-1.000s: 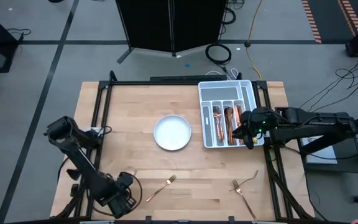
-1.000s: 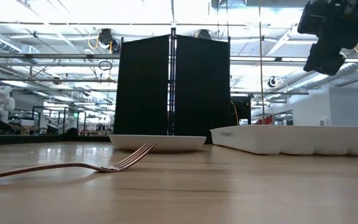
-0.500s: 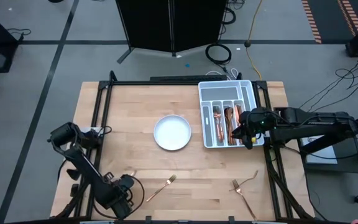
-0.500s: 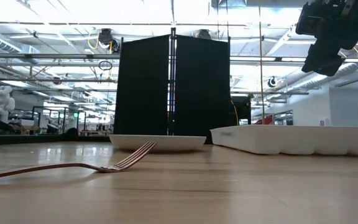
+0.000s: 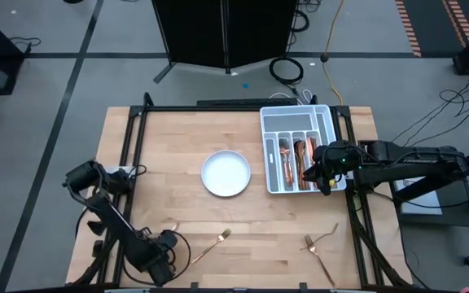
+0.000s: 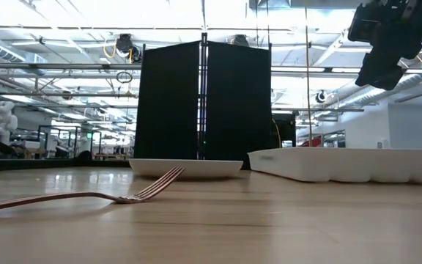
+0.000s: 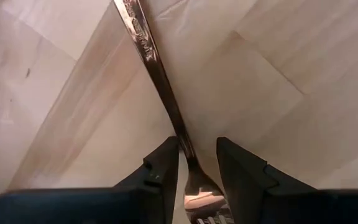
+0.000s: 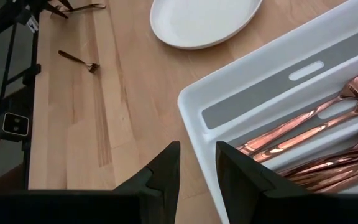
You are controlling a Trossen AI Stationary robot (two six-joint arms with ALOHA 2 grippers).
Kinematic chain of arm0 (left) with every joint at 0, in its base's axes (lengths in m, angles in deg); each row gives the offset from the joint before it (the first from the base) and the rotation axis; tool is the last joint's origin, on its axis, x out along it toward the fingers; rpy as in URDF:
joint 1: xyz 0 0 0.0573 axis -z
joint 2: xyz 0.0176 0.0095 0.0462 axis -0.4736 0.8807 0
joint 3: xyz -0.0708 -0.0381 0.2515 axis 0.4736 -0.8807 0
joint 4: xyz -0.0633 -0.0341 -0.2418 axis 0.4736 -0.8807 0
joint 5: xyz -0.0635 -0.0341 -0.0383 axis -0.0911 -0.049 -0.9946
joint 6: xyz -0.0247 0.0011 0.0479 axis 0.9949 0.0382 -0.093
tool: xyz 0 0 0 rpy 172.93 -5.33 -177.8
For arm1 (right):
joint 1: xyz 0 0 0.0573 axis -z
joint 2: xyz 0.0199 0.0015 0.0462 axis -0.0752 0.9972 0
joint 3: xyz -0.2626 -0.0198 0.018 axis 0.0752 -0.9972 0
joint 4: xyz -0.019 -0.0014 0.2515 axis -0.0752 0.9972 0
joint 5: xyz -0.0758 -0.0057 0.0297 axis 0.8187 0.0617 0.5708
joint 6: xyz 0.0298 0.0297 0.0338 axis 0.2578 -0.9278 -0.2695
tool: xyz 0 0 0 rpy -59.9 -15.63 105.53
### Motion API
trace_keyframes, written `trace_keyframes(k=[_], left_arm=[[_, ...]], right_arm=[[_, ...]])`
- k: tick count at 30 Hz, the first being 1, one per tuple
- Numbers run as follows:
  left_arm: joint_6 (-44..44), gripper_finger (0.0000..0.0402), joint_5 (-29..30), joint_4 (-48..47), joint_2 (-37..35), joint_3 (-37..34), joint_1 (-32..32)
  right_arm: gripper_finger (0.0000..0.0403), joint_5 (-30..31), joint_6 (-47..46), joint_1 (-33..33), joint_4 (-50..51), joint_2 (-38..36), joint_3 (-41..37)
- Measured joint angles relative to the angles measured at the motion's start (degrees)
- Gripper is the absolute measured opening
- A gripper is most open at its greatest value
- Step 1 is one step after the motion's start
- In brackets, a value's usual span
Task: Sort silverware
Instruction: Put the fork in the silverware tray
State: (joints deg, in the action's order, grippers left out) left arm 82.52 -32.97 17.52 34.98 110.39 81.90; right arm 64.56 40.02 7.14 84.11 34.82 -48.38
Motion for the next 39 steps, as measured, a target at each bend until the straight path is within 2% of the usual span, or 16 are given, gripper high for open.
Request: trace_keyframes(k=[3,8,14,19,22,27,30,32,34,39], left_arm=[[-1.05,0.0094,0.02,1.19,-0.12,-0.90,-0.16],[-5.11,0.0012,-0.70,0.59,-0.36,-0.99,-1.31],[-9.15,0.0003,3.65,-0.01,-3.52,-1.54,-3.44],[-12.65,0.0002,19.73,0.17,-8.44,-1.24,-6.72],[-16.61,0.0001,26.36,1.99,-12.15,-1.18,-8.91],[-20.79,0.0001,38.78,7.40,-16.62,-1.16,-16.34],[-23.25,0.0001,42.71,14.13,-17.21,-1.12,-22.77],[-27.24,0.0000,42.32,20.84,-16.78,-1.12,-27.24],[-32.09,0.0000,37.99,30.11,-15.19,-1.08,-31.53],[-48.07,0.0000,17.64,58.12,-8.77,-1.03,-41.55]], right_arm=[[0.0093,0.00,0.10,0.00,0.02,0.00,0.00],[0.0093,-0.06,0.13,0.00,0.63,-0.02,0.00],[0.0093,-0.11,1.48,0.00,0.98,-0.09,0.00],[0.0093,-0.13,2.06,0.00,0.80,-0.20,0.00],[0.0093,-0.36,2.54,0.02,0.66,-0.31,0.00],[0.0093,-4.33,3.12,0.04,0.94,-0.68,0.00],[0.0093,-6.02,3.16,0.04,1.10,-1.11,0.00],[0.0093,-6.10,3.15,0.04,1.63,-1.40,0.00],[0.0093,-6.09,3.08,0.04,2.40,-1.96,0.00],[0.0093,-6.13,4.07,0.04,3.81,-2.81,0.00]])
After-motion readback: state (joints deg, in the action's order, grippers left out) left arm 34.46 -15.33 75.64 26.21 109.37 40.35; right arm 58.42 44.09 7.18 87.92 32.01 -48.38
